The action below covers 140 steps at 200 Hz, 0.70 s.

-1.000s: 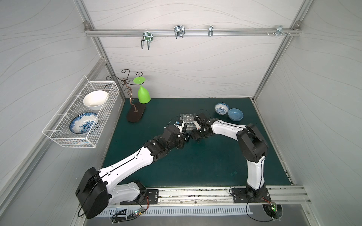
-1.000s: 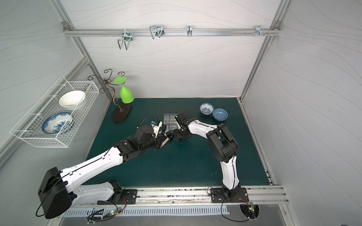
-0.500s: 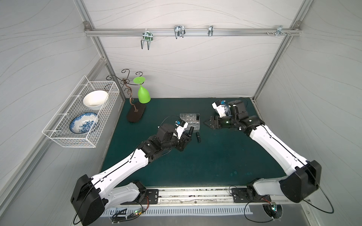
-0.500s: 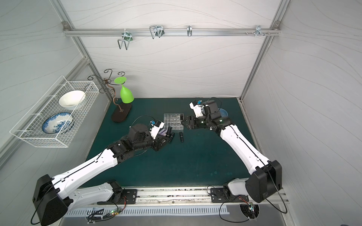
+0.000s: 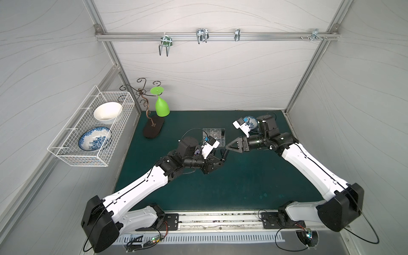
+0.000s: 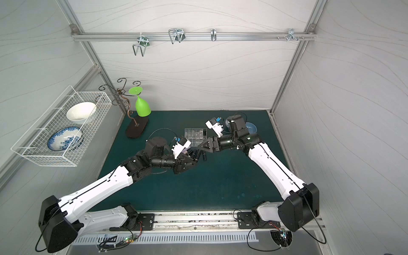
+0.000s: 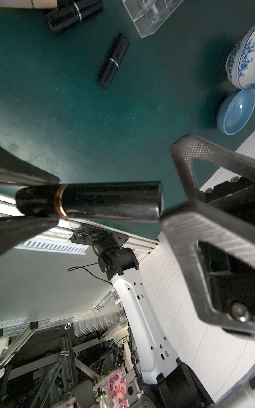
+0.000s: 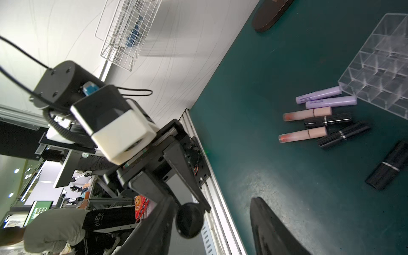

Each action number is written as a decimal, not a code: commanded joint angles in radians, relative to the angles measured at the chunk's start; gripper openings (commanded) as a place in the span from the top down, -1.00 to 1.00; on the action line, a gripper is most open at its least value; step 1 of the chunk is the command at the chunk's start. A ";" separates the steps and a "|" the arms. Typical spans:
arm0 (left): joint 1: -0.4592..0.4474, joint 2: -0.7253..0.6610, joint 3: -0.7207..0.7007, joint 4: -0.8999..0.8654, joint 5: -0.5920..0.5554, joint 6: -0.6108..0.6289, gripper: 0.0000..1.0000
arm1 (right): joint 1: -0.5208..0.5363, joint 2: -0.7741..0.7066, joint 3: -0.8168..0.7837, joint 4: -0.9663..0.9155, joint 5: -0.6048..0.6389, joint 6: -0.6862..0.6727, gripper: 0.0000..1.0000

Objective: Arrange the lipsticks in the organizer
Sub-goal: Place the lipstick in the storage box.

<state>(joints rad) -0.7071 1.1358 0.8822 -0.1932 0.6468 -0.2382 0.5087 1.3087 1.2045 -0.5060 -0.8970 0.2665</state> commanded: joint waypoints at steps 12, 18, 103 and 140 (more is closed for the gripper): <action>0.000 0.014 0.044 0.029 0.043 0.005 0.90 | 0.018 -0.040 -0.003 -0.003 -0.056 -0.034 -0.03; 0.000 0.013 0.044 0.029 0.042 0.005 0.90 | 0.023 -0.041 0.000 -0.014 -0.050 -0.042 0.01; 0.000 0.004 0.043 0.023 0.037 0.010 0.90 | 0.065 -0.014 0.018 -0.063 -0.029 -0.083 0.41; 0.001 -0.003 0.043 0.013 0.005 0.014 0.66 | 0.066 -0.019 0.025 -0.063 -0.014 -0.078 0.65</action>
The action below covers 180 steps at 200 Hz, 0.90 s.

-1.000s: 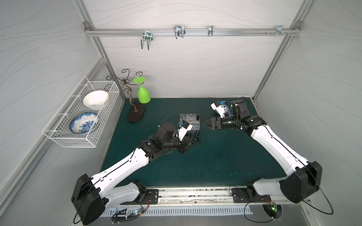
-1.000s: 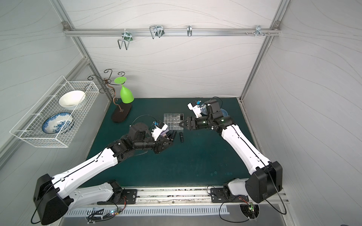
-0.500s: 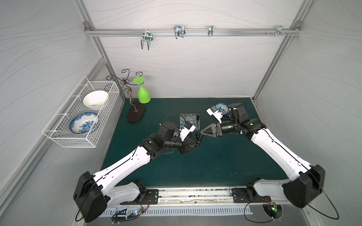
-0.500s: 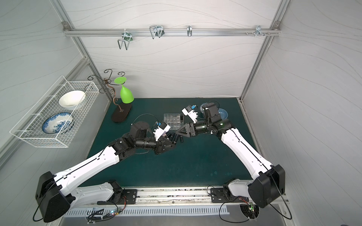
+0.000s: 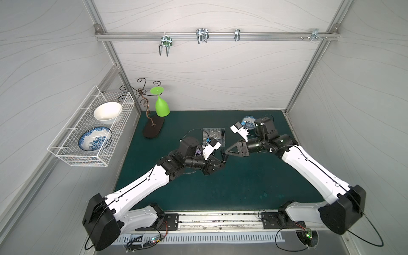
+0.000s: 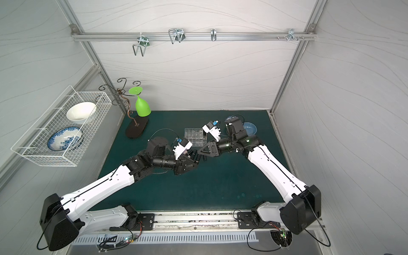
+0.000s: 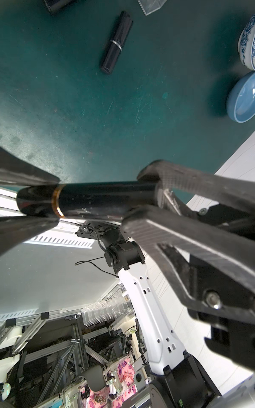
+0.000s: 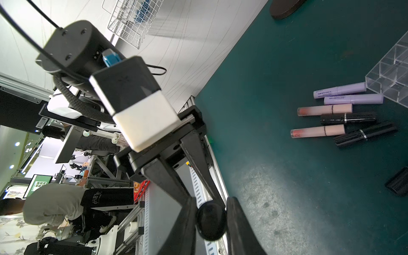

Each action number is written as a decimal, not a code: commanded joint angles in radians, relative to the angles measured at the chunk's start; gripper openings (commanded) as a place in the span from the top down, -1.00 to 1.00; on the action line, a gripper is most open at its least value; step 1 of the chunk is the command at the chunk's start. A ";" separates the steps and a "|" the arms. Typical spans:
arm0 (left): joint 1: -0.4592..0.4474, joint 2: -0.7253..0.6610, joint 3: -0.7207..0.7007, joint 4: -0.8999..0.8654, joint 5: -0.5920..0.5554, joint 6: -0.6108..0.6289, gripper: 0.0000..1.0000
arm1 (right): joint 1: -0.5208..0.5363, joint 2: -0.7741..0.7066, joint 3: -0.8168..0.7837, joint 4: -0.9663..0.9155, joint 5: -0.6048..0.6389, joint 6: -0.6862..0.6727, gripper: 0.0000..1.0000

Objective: Arrange the lipsticks in the organizer
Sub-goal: Place the lipstick in the storage box.

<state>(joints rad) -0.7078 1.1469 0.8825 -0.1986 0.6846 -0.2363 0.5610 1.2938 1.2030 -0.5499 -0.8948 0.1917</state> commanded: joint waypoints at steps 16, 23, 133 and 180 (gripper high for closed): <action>0.001 -0.031 0.039 0.002 -0.110 0.014 -0.24 | 0.013 0.002 0.036 -0.018 0.034 -0.003 0.68; 0.002 -0.045 0.037 -0.010 -0.178 0.015 -0.50 | 0.014 0.010 0.045 -0.018 0.072 -0.001 0.68; 0.060 -0.204 -0.155 0.044 -0.755 -0.004 -0.57 | 0.090 0.410 0.231 0.229 0.894 -0.155 0.65; 0.083 -0.184 -0.188 0.080 -0.763 -0.002 -0.55 | 0.099 0.583 0.352 0.317 1.054 -0.229 0.64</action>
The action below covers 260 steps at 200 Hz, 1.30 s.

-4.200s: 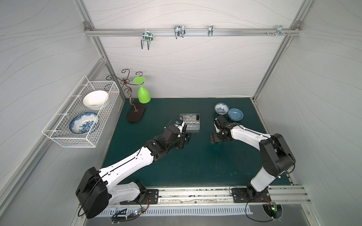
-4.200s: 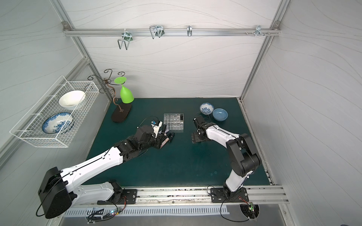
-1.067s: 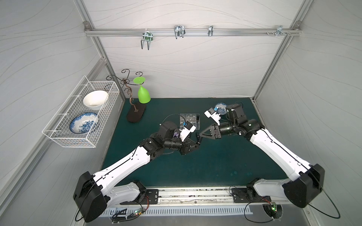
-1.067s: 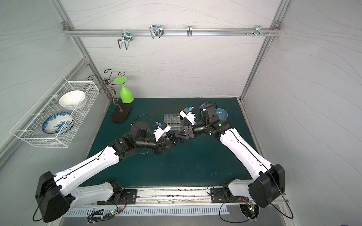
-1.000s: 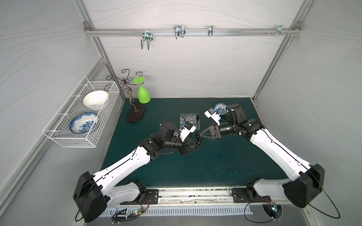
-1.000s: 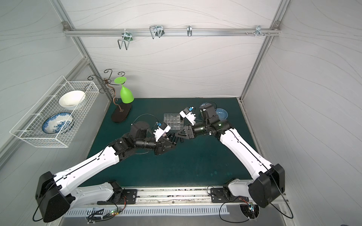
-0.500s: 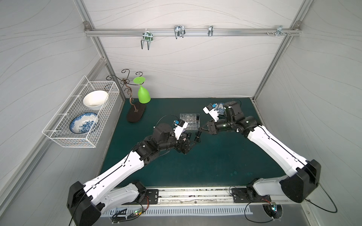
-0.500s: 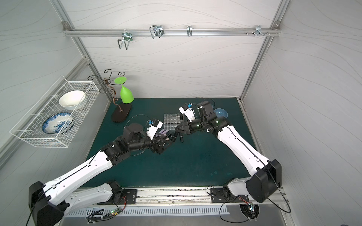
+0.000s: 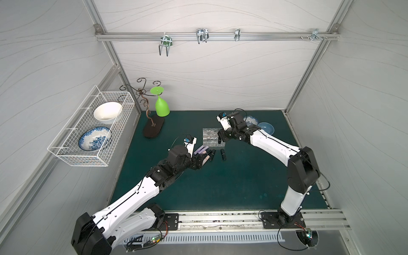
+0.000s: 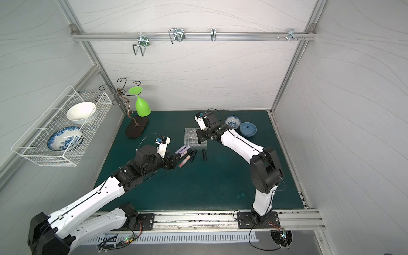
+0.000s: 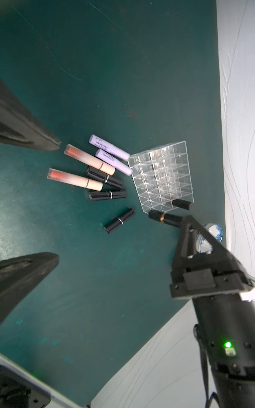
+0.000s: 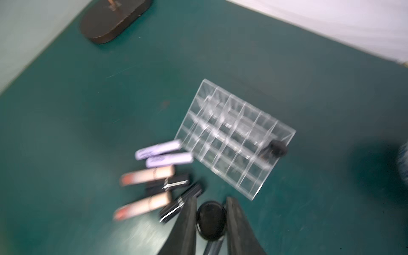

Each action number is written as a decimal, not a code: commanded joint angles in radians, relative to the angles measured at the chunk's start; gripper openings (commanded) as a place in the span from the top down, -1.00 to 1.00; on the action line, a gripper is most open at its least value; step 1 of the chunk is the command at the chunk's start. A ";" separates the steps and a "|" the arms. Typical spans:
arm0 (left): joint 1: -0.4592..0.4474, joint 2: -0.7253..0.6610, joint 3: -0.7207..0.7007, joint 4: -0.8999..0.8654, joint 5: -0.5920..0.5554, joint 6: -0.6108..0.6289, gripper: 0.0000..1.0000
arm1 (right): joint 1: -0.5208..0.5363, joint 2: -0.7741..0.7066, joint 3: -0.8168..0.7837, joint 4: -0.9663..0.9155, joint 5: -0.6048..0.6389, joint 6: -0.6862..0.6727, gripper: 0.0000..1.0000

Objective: Arrange the lipsticks in the organizer
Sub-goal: Place the lipstick in the storage box.

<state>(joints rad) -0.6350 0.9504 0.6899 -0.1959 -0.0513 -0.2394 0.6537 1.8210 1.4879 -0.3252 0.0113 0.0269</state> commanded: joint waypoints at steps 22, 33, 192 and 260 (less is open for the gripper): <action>0.017 0.016 0.004 0.082 -0.025 0.006 -0.54 | 0.007 0.125 0.118 0.108 0.196 -0.080 0.64; 0.018 0.016 0.003 0.087 -0.022 0.008 -0.54 | 0.005 0.151 0.137 0.110 0.196 -0.085 0.63; 0.021 0.048 0.015 0.079 0.002 0.009 -0.51 | 0.005 0.238 0.181 0.126 0.204 -0.105 0.05; 0.020 0.158 0.099 -0.004 0.079 0.007 -0.48 | 0.027 -0.063 0.027 0.086 0.184 -0.027 -0.36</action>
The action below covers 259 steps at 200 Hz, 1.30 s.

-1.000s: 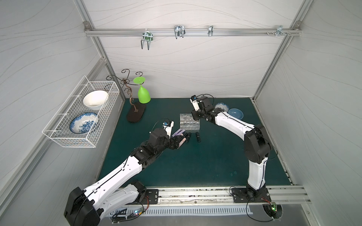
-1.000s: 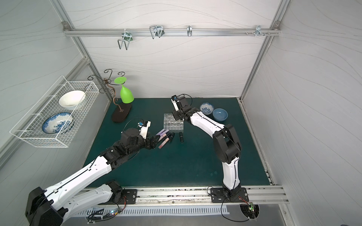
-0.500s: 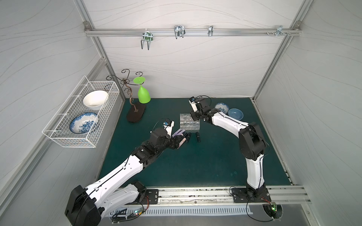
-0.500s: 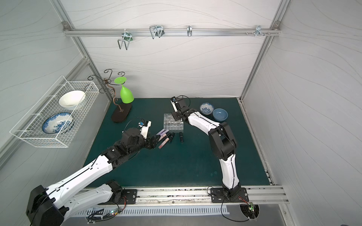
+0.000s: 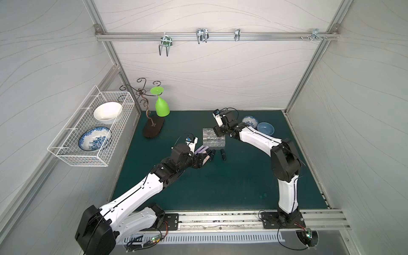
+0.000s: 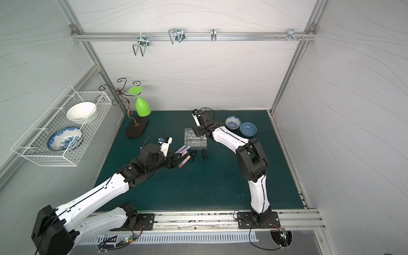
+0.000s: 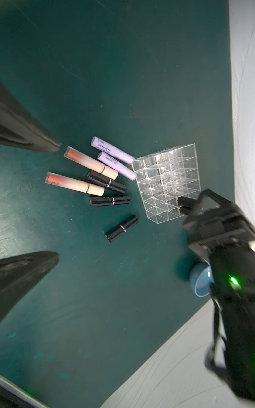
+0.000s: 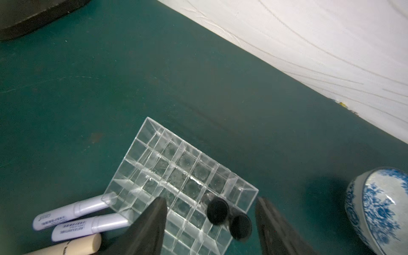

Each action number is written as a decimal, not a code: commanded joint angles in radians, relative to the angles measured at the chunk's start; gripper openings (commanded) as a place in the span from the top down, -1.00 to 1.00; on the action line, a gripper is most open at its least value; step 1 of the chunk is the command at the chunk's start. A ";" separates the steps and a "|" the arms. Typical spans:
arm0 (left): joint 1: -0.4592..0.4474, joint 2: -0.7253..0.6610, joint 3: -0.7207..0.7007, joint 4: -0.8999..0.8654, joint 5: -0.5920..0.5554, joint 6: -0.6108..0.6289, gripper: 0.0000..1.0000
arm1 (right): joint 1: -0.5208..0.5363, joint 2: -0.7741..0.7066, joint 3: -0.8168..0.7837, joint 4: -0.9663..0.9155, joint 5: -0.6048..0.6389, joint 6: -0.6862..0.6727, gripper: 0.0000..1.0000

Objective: Arrange the lipsticks in the organizer
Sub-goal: Place the lipstick in the storage box, then pick up the lipstick at the center of the board.

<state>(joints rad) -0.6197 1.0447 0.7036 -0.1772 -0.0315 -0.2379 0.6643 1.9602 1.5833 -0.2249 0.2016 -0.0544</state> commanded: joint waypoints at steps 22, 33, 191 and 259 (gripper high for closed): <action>0.002 0.162 0.147 -0.075 0.106 0.001 -0.34 | 0.016 -0.373 -0.207 -0.033 -0.016 0.122 -0.36; -0.008 0.211 0.176 -0.100 0.111 -0.005 -0.25 | 0.016 -0.454 -0.276 -0.046 -0.014 0.141 -0.36; -0.072 0.801 0.637 -0.380 0.034 -0.024 0.06 | -0.134 -0.771 -0.658 -0.021 -0.133 0.231 -0.26; -0.067 0.904 0.706 -0.399 0.028 -0.021 0.07 | -0.134 -0.776 -0.658 -0.024 -0.145 0.231 -0.26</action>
<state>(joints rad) -0.6891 1.9038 1.3453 -0.5591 0.0105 -0.2588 0.5297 1.2083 0.9169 -0.2623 0.0692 0.1680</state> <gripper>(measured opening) 0.469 0.630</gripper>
